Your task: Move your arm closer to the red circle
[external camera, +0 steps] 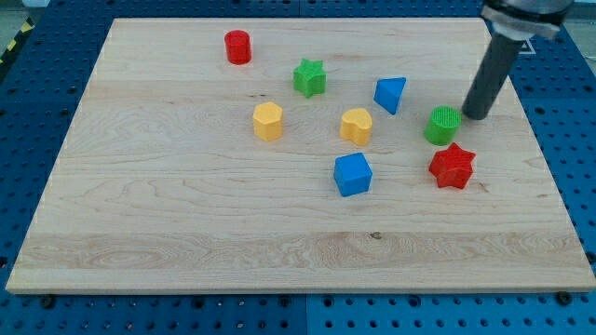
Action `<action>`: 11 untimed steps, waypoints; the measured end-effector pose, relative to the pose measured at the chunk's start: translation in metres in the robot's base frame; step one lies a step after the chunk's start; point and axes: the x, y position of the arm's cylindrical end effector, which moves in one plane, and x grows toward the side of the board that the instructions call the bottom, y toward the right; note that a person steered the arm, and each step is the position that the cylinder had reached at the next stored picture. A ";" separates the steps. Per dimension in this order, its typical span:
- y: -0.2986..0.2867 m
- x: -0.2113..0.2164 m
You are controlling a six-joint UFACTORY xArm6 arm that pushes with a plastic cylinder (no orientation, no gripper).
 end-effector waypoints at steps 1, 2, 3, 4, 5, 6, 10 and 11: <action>0.013 -0.046; -0.030 -0.078; -0.091 -0.098; -0.156 -0.117; -0.201 -0.126; -0.205 -0.126; -0.284 -0.111; -0.294 -0.090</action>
